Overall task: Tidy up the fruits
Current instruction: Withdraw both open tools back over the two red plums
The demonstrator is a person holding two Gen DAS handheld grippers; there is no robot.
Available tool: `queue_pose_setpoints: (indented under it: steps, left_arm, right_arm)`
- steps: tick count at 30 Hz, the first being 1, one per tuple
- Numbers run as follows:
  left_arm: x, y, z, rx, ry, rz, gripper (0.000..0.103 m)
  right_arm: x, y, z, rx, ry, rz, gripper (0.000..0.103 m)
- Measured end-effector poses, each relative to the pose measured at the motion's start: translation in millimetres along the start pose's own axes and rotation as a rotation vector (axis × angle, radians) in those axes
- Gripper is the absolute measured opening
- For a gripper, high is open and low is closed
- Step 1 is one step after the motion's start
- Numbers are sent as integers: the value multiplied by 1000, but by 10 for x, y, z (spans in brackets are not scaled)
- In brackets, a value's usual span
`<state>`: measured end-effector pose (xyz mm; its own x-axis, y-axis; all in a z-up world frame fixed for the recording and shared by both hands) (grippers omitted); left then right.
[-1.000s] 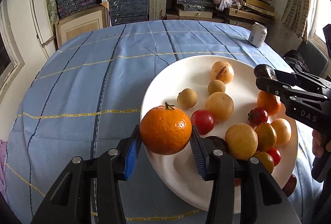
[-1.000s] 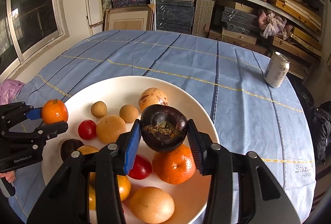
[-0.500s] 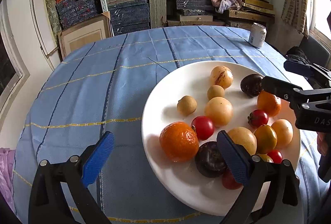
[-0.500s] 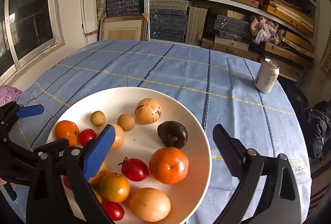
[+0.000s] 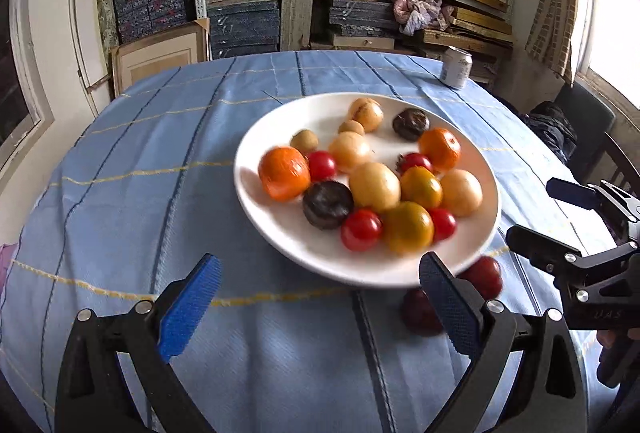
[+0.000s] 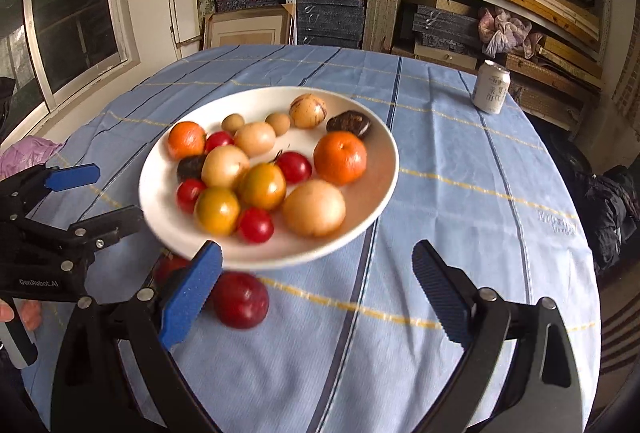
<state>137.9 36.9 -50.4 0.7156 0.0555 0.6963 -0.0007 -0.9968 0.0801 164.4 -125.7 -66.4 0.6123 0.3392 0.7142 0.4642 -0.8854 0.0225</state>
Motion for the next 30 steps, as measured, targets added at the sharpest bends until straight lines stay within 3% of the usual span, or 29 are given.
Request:
queue_pose_setpoints:
  steps: [5,12,20,21,25,27,28,30]
  left_arm:
    - [-330,168,26,5,-33,36,99]
    - [-461,34,76,70,-44,15,99]
    - [-464,227,42,1,-36,87,99]
    - [-456,273,57,8,-33,102,100]
    - [-434,333,101,-32,-34,108,99]
    - [-444,341,141,-62,-45,99,98]
    - [-453,345,153,-89,-50,94,95]
    - [-477,373,178,-169,-73,93,79]
  right_arm:
    - [-340,-237,-19,44,-47,-29,94]
    - [-363,-274,245,43,-108,-47,95]
    - [-259,-236,413,46,-125,-47,95]
    - [-265,-238,404,50,-124,-57,92]
    - [-290,-254,371,145,-120,-66,65]
    - [-286,-278,367,162,-117,-88,60]
    - [-284,-302,358,181,-113,-97,53]
    - [-293,-353,331,212,-108,-115,37]
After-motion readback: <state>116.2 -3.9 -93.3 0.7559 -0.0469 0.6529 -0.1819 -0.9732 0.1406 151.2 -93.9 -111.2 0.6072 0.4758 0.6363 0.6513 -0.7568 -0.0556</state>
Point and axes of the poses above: each gripper's, at about its wrist camera, not at the fingertips, and z roughly the way its jaws point, y to its right, x to its top, the point moved 2 cm from there along z, roughly the way its jaws point, and after that the axes turned 5 degrees about -z, right-handed, at the moved point
